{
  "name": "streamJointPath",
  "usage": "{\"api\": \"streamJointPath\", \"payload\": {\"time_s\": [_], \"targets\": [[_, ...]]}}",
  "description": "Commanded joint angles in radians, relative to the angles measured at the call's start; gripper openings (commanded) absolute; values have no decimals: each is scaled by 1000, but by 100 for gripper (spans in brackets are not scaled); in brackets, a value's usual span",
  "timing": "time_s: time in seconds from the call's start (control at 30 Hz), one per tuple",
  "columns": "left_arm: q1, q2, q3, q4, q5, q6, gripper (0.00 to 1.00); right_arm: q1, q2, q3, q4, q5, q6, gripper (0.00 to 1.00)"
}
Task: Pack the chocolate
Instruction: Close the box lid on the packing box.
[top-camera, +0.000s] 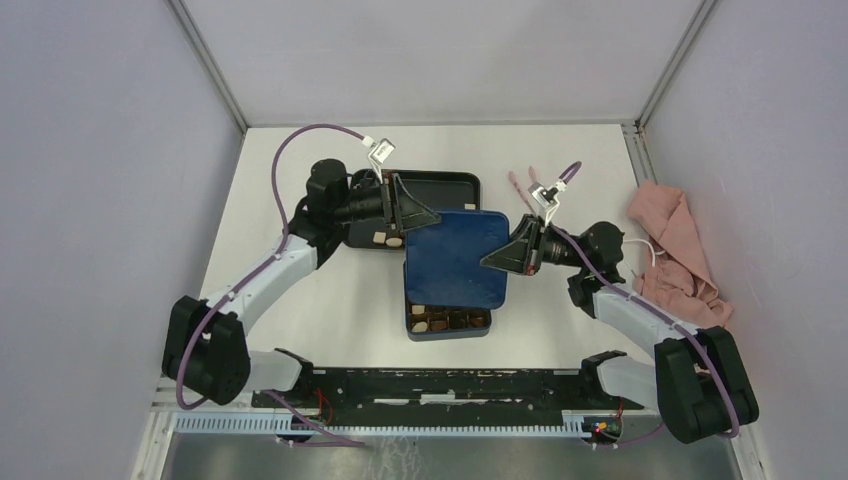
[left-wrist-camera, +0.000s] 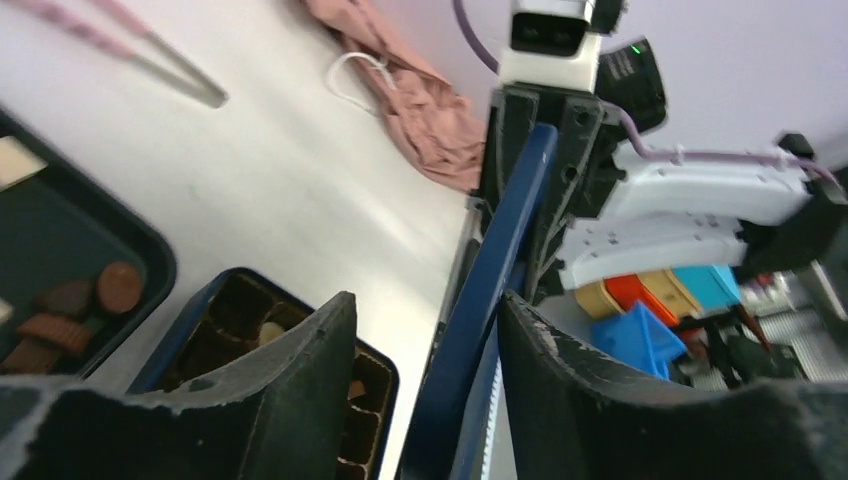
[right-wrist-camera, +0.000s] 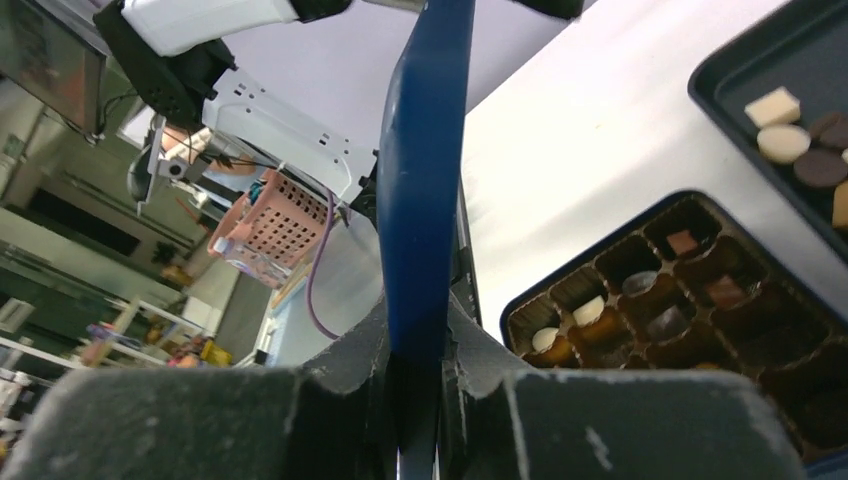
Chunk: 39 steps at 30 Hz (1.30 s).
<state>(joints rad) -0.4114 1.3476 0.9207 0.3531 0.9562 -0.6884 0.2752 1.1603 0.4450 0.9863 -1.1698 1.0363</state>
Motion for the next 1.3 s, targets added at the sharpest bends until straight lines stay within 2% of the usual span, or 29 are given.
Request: {"api": "streamJointPath", "payload": {"time_s": [0.0,0.07,0.17,0.2,0.4,0.53,0.7,0.93,1.27], "targets": [[5,-141,64,-295,-332,225,62,-3,-28,-69,137,-8,116,0],[5,-220,62,-412,-516,271,71,-8,-27,-98,131,-13,130,0],[5,-342,21,-513,-771,255,98,-7,-21,-129,101,-30,139,0],[4,-375,3,-538,-818,241,100,-5,-14,-133,79,-37,134,0],[5,-467,-106,-661,-785,145,100,30,37,-105,-182,-1,42,0],[5,-534,-185,-720,-792,42,99,97,91,-115,-196,54,64,1],[4,-626,-256,-759,-837,-37,94,135,163,-119,-102,117,125,2],[3,-643,-304,-767,-833,-58,84,137,254,-116,-104,172,114,2],[3,-607,-331,-748,-785,-45,80,134,336,-67,-111,192,99,5]]}}
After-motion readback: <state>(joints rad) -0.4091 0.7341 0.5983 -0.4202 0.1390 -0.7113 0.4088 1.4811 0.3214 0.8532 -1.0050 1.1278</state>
